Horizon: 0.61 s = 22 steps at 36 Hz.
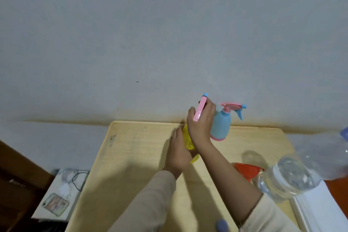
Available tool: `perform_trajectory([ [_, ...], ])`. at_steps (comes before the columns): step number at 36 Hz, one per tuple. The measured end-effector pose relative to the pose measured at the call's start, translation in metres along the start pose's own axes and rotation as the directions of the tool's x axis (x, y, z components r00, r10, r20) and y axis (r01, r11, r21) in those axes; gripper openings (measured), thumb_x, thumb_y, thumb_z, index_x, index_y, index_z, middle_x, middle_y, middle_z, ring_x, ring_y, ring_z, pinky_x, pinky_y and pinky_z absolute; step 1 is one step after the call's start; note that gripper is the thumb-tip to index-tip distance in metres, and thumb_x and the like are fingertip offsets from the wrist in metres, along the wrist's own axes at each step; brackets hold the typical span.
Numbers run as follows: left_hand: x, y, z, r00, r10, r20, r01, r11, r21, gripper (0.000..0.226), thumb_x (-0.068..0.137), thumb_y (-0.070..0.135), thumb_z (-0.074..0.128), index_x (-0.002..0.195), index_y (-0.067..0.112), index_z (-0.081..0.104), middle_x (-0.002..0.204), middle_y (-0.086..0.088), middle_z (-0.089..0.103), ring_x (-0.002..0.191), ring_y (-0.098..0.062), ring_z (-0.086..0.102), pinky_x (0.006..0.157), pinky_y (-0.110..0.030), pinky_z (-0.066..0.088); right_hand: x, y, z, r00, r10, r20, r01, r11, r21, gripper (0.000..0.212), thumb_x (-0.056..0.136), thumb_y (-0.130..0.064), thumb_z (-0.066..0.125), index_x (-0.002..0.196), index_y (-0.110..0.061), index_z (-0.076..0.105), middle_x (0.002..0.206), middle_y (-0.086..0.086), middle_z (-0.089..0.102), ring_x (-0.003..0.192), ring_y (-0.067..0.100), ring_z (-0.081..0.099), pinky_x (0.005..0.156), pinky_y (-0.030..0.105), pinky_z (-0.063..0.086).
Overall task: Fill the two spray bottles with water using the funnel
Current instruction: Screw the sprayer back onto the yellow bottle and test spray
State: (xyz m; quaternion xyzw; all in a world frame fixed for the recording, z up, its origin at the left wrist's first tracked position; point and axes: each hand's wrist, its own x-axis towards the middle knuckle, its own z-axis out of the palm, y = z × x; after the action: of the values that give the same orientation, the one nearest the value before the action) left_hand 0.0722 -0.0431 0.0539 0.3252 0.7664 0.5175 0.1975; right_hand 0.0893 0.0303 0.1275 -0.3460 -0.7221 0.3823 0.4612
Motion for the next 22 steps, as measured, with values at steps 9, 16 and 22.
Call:
perform_trajectory([
  [9, 0.087, -0.022, -0.016, 0.990, 0.051, 0.131, -0.043, 0.997, -0.062, 0.066, 0.059, 0.021, 0.082, 0.117, 0.039, 0.056, 0.109, 0.016, 0.066, 0.103, -0.003, 0.062, 0.087, -0.027, 0.050, 0.061, 0.065, 0.001, 0.948, -0.021, 0.318, 0.020, 1.000, 0.004, 0.057, 0.070, -0.027, 0.075, 0.115, -0.007, 0.047, 0.108, 0.004, 0.047, 0.104, 0.016, 0.051, 0.089, 0.026, 0.042],
  [16, 0.118, -0.035, -0.016, 0.972, 0.082, 0.218, -0.068, 0.995, -0.071, 0.066, 0.061, 0.010, 0.077, 0.112, 0.041, 0.051, 0.110, 0.018, 0.061, 0.096, 0.019, 0.056, 0.081, -0.004, 0.041, 0.073, 0.084, 0.017, 0.960, -0.028, 0.279, 0.034, 0.999, -0.014, 0.049, 0.069, -0.014, 0.079, 0.108, -0.009, 0.051, 0.103, -0.001, 0.048, 0.098, 0.011, 0.050, 0.083, 0.009, 0.037],
  [22, 0.125, -0.065, -0.012, 0.993, 0.015, 0.116, -0.013, 1.000, -0.015, 0.072, 0.061, 0.047, 0.080, 0.125, 0.027, 0.055, 0.122, 0.002, 0.060, 0.114, -0.007, 0.056, 0.094, -0.026, 0.046, 0.064, 0.082, 0.040, 0.993, -0.060, 0.099, 0.070, 0.993, -0.099, 0.057, 0.060, -0.015, 0.085, 0.108, 0.000, 0.056, 0.097, 0.000, 0.048, 0.091, 0.023, 0.052, 0.076, 0.011, 0.030],
])
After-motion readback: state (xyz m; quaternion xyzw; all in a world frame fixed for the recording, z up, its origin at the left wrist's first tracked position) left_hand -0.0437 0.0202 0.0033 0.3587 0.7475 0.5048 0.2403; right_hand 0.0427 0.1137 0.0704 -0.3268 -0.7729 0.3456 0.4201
